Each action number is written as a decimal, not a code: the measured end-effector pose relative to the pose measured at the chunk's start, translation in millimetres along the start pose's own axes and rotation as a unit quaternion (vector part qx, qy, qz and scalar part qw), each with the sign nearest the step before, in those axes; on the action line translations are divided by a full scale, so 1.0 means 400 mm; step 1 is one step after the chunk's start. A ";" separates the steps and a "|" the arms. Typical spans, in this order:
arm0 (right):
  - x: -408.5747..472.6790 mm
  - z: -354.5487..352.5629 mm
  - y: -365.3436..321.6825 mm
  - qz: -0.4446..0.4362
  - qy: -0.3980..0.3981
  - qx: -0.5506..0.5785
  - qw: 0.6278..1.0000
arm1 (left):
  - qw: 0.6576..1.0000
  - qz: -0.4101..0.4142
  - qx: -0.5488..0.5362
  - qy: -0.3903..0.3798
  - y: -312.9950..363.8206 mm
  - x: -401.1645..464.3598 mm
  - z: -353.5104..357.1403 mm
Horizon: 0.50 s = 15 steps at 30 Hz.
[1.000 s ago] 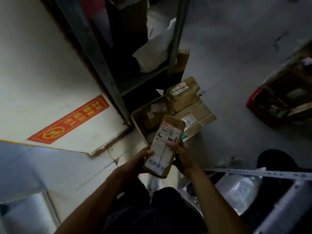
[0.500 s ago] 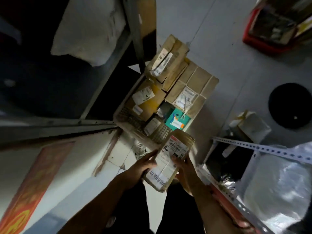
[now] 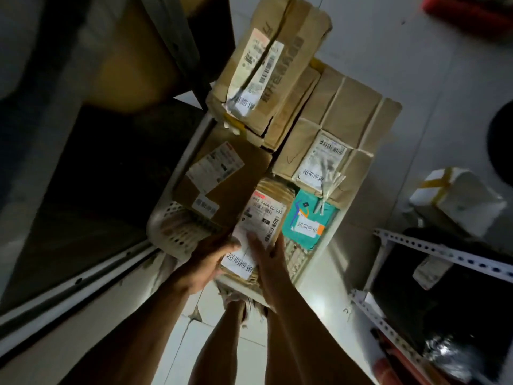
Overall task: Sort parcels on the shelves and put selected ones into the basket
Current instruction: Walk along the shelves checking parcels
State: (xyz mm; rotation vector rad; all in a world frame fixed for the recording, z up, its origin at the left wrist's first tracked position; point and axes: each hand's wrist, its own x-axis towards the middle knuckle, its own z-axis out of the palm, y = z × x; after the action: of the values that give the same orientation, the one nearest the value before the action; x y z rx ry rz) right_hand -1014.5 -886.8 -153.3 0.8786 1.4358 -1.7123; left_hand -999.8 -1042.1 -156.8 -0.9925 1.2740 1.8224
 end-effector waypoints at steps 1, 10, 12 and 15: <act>0.007 0.003 0.017 0.017 0.012 0.004 1.000 | 1.000 0.009 0.006 0.009 -0.009 0.018 0.005; 0.093 -0.019 0.074 0.003 0.055 0.040 0.998 | 0.985 0.074 -0.099 0.123 -0.079 0.100 0.066; 0.126 -0.014 0.087 0.002 0.078 0.037 0.996 | 0.973 0.088 -0.086 0.194 -0.080 0.113 0.090; 0.181 -0.017 0.098 0.015 0.083 0.043 0.996 | 0.954 0.132 -0.119 0.240 -0.080 0.108 0.127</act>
State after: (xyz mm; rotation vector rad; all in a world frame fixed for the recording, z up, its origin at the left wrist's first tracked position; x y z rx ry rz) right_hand -1017.0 -891.9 -235.9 1.1060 1.4567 -1.7234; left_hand -1002.4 -980.0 -196.7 -1.5311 1.5572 2.0487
